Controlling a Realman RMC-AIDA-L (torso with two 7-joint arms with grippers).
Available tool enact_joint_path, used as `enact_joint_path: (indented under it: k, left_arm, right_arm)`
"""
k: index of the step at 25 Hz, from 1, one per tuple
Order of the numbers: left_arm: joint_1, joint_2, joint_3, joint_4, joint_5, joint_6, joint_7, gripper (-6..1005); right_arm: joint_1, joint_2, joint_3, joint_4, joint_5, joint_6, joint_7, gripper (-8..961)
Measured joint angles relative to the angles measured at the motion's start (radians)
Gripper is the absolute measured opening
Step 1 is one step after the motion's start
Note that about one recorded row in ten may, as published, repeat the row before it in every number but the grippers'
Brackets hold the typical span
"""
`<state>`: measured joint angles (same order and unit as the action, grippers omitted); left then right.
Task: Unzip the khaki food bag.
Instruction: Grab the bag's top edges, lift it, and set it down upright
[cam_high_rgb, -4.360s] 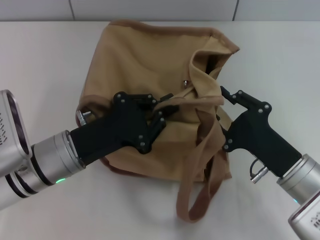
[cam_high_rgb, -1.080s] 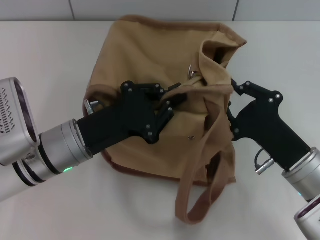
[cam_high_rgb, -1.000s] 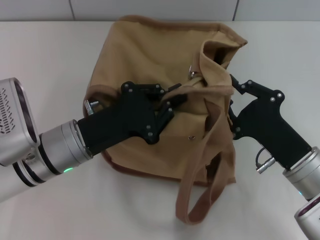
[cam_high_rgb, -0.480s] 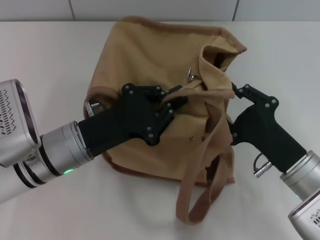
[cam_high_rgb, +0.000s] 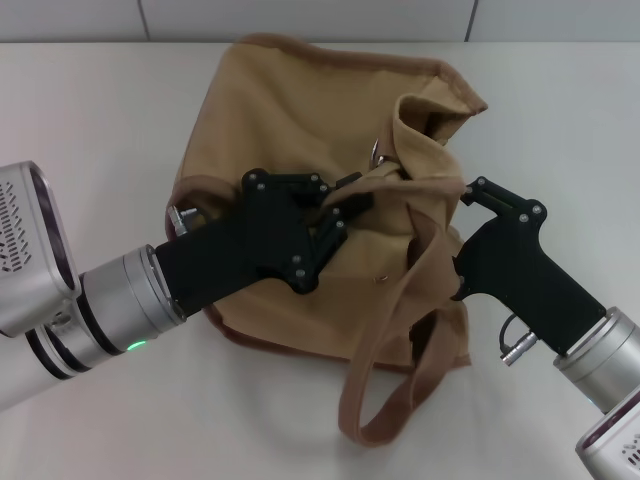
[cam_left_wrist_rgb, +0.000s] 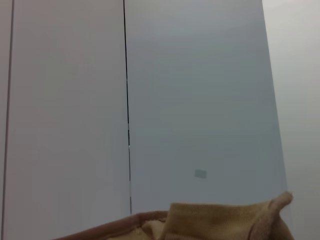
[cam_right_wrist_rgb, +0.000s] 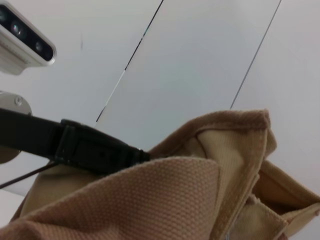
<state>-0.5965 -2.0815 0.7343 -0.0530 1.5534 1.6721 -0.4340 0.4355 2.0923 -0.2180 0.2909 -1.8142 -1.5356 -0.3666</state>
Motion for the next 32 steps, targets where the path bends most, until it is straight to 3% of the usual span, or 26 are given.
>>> enact_joint_path:
  k: [9, 15, 17, 23, 32]
  left_arm:
    - [-0.001, 0.0, 0.001, -0.016, -0.001, -0.008, 0.014, 55]
    - [-0.003, 0.0, 0.001, -0.017, 0.0, -0.01, 0.014, 55]
    - [-0.004, 0.0, 0.0, -0.02, 0.0, -0.011, 0.015, 55]
    - [-0.005, 0.0, 0.0, -0.023, 0.001, -0.007, 0.016, 55]
    - [0.009, 0.0, -0.044, -0.027, -0.002, 0.062, 0.034, 55]
  right_arm:
    - [-0.014, 0.0, 0.001, 0.008, -0.001, -0.039, -0.001, 393]
    - [-0.018, 0.0, 0.0, 0.01, -0.001, -0.044, -0.002, 252]
    - [-0.019, 0.0, -0.001, 0.009, -0.001, -0.042, -0.002, 85]
    - [-0.02, 0.0, 0.0, 0.004, -0.011, -0.037, -0.002, 1]
    - [-0.032, 0.0, 0.008, -0.008, -0.012, -0.035, -0.002, 2]
